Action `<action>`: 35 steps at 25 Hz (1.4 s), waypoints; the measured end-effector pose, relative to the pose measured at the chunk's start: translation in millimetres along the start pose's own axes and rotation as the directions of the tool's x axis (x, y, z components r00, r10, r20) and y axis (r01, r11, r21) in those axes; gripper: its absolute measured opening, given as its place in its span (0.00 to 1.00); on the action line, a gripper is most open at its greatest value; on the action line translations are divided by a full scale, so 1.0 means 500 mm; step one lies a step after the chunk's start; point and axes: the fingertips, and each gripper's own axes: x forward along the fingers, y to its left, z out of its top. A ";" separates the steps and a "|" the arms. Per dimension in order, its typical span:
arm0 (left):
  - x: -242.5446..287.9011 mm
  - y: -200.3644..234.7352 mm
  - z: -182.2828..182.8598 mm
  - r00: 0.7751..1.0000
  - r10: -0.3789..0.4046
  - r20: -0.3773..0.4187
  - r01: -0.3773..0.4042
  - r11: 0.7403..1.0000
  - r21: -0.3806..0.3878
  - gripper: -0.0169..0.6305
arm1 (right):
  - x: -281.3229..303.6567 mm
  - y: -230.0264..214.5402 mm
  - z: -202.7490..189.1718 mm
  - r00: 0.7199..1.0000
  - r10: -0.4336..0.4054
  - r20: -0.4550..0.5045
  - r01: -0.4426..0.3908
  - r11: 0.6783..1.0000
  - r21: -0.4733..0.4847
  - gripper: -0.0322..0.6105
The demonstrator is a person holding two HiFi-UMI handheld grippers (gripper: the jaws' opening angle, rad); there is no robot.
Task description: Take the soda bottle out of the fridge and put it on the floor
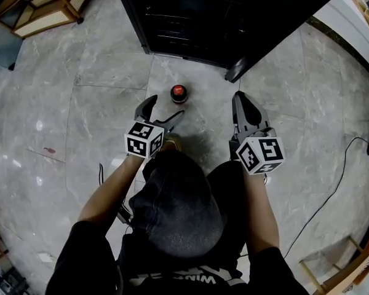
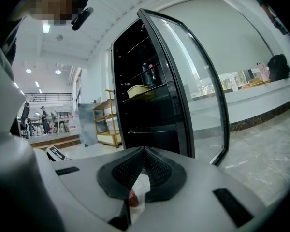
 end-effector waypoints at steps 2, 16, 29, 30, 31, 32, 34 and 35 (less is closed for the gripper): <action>-0.015 -0.004 0.016 1.000 0.000 0.017 0.000 1.000 -0.005 0.68 | 0.001 -0.002 -0.004 1.000 0.002 -0.005 -0.002 1.000 0.003 0.09; -0.070 -0.017 0.186 0.999 -0.023 0.045 0.024 1.000 -0.003 0.04 | 0.025 -0.025 0.073 0.998 -0.060 -0.018 0.061 0.997 0.040 0.09; -0.305 -0.115 0.696 0.998 -0.033 0.062 0.037 0.997 -0.066 0.04 | -0.049 0.147 0.529 0.990 -0.058 -0.129 0.071 0.992 0.102 0.09; -0.330 -0.125 0.737 0.997 -0.035 0.061 0.039 0.997 -0.067 0.04 | -0.056 0.163 0.570 0.989 -0.062 -0.133 0.077 0.991 0.106 0.09; -0.355 -0.135 0.776 0.998 -0.039 0.057 0.042 0.997 -0.066 0.04 | -0.063 0.178 0.611 0.988 -0.066 -0.138 0.082 0.990 0.111 0.09; -0.379 -0.144 0.813 0.998 -0.042 0.050 0.045 0.997 -0.065 0.04 | -0.070 0.193 0.654 0.988 -0.069 -0.140 0.086 0.989 0.119 0.09; -0.424 -0.165 0.881 0.998 -0.048 0.037 0.050 0.996 -0.067 0.04 | -0.084 0.219 0.740 0.989 -0.066 -0.135 0.085 0.986 0.141 0.09; -0.444 -0.177 0.913 0.998 -0.053 0.031 0.055 0.996 -0.072 0.04 | -0.091 0.233 0.781 0.990 -0.059 -0.131 0.078 0.986 0.145 0.09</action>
